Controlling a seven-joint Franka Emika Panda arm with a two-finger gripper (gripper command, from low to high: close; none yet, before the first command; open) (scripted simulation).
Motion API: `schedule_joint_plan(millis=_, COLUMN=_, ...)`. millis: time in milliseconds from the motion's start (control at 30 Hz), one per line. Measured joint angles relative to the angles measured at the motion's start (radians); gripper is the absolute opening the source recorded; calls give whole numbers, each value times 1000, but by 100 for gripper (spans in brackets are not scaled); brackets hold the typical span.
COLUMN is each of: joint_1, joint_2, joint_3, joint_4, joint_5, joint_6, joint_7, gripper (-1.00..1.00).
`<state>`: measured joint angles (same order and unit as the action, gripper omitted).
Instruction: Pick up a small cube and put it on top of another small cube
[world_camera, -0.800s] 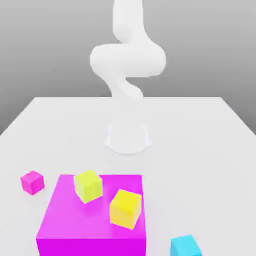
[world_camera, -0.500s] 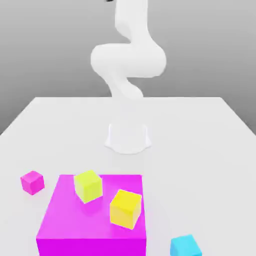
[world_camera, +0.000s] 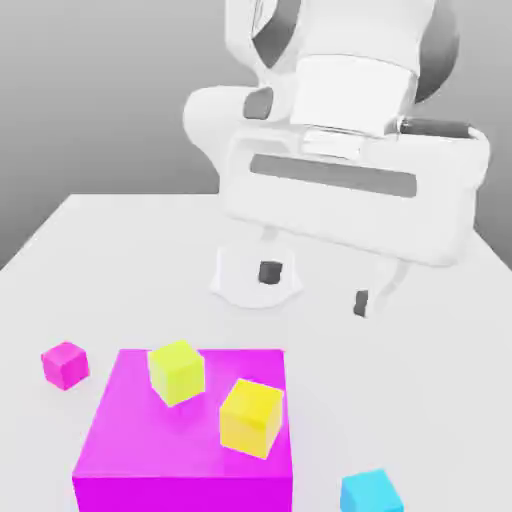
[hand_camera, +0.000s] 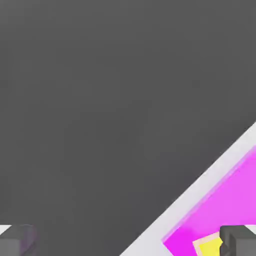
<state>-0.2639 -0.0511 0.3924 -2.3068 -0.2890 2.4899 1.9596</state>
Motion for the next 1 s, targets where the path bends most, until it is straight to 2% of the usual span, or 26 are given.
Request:
schedule_joint_plan(millis=267, joint_1=46, joint_2=216, joint_3=-8, joint_4=-4, joint_5=-54, joint_6=64, joint_7=325, gripper=0)
schedule_joint_plan(millis=533, joint_1=110, joint_2=402, joint_3=-24, joint_4=-14, joint_5=0, joint_6=152, joint_7=567, gripper=0)
schedule_joint_plan(millis=667, joint_1=173, joint_2=541, joint_3=-97, joint_4=16, joint_5=-68, joint_6=253, joint_7=644, gripper=0)
schedule_joint_plan(millis=700, joint_1=186, joint_2=565, joint_3=-113, joint_4=21, joint_5=-81, joint_6=270, joint_7=655, gripper=-100)
schedule_joint_plan(millis=900, joint_1=193, joint_2=577, joint_3=-121, joint_4=24, joint_5=-88, joint_6=282, joint_7=660, gripper=-100)
schedule_joint_plan(millis=1000, joint_1=160, joint_2=506, joint_3=-79, joint_4=7, joint_5=-41, joint_6=229, joint_7=626, gripper=-100)
